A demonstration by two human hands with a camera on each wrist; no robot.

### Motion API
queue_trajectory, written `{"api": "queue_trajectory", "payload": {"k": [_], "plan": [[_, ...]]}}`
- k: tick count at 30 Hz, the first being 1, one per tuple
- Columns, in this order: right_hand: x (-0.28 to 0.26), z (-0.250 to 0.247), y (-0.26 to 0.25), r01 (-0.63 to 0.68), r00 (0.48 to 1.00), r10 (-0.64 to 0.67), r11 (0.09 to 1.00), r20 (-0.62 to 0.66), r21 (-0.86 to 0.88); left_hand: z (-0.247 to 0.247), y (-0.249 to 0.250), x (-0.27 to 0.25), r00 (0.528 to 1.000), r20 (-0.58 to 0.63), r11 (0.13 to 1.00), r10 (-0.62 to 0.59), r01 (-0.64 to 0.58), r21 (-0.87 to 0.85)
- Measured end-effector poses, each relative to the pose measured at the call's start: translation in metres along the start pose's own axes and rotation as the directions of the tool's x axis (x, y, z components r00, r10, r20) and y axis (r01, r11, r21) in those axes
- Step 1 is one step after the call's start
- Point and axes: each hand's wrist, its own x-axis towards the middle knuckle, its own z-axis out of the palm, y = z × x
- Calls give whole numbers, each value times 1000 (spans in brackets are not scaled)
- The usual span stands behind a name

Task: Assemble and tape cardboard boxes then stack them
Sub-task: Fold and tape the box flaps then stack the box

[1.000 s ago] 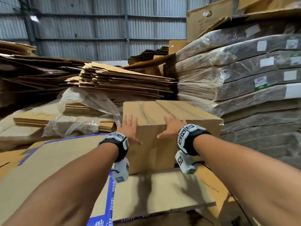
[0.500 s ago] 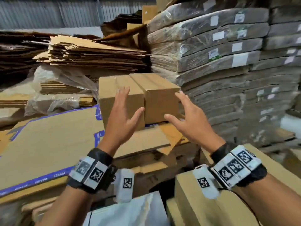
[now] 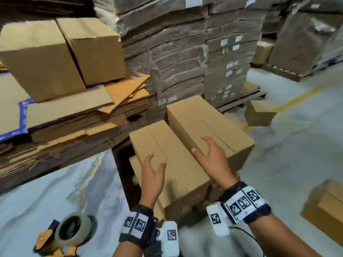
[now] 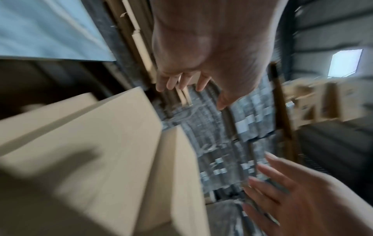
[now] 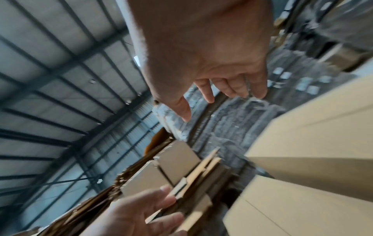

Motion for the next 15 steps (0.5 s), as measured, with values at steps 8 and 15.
{"api": "queue_trajectory", "payload": {"k": [8, 15], "plan": [[8, 40, 145, -418, 883, 400, 908, 245, 27, 48, -98, -2, 864, -24, 856, -503, 494, -154], [23, 105, 205, -579, 798, 566, 815, 205, 5, 57, -171, 8, 696, 244, 588, -675, 707, -392]]}}
